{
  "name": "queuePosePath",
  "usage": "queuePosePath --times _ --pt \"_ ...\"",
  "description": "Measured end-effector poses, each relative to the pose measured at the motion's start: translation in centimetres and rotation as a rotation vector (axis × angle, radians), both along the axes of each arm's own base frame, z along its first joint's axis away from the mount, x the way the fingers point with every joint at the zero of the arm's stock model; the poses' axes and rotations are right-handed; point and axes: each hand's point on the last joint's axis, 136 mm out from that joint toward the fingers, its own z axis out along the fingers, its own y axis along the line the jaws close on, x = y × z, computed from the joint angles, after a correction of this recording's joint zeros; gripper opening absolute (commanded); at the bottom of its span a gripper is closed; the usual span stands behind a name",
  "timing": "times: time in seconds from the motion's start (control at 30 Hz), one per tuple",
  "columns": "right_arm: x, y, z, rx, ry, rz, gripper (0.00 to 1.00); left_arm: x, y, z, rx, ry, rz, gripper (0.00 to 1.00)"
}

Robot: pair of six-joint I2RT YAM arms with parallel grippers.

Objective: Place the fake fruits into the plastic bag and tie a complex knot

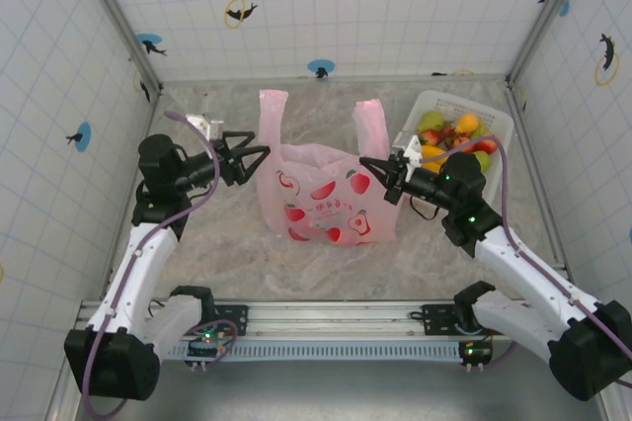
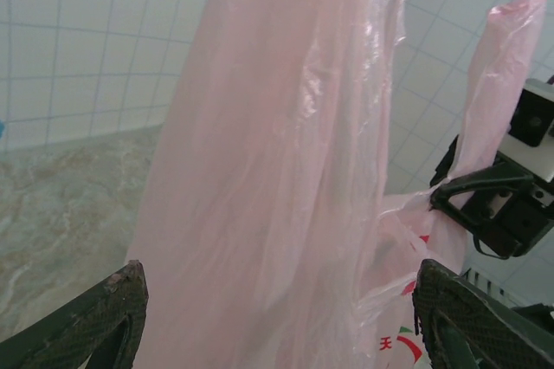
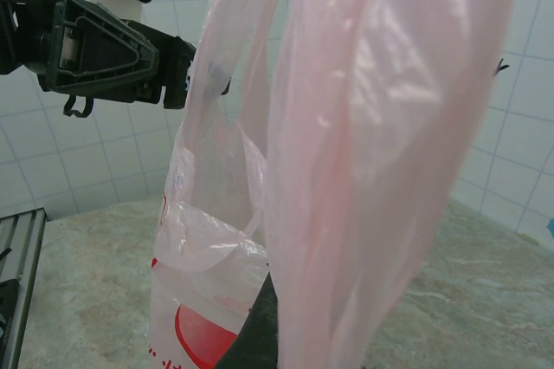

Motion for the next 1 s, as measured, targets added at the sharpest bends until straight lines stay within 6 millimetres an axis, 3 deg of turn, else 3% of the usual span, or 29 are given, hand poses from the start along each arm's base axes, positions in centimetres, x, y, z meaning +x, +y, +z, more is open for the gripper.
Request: queuePosePath --times 0.13,0.43,0.5,0.77,0.83,1.0 --pt "0.0 0.0 -0.1 -0.002 0.003 0.0 0.0 0.0 -0.9 0.4 -0.012 -0.033 -0.048 0.74" --pt "0.1 0.1 -0.3 -0.006 0.008 0.002 0.0 1.4 -3.4 -1.4 -0.021 0.0 -0.126 0.66" --pt "0.1 0.1 -0.3 -0.007 0.007 0.002 0.0 1.2 -4.4 -1.7 -0.021 -0.001 -0.159 0.58" --pt "0.1 0.2 -0.9 -0.025 0.021 0.003 0.0 1.2 -6.1 -2.3 -0.02 -0.024 -0.21 0.05" --pt "0.1 0.1 -1.2 -0.037 0.027 0.002 0.0 1.1 -6.3 -2.2 -0.016 -0.041 -0.211 0.0" --pt "0.0 -0.2 -2.1 -0.082 0.041 -0.009 0.0 0.3 -7.3 -2.5 0.049 -0.072 -0.197 0.0"
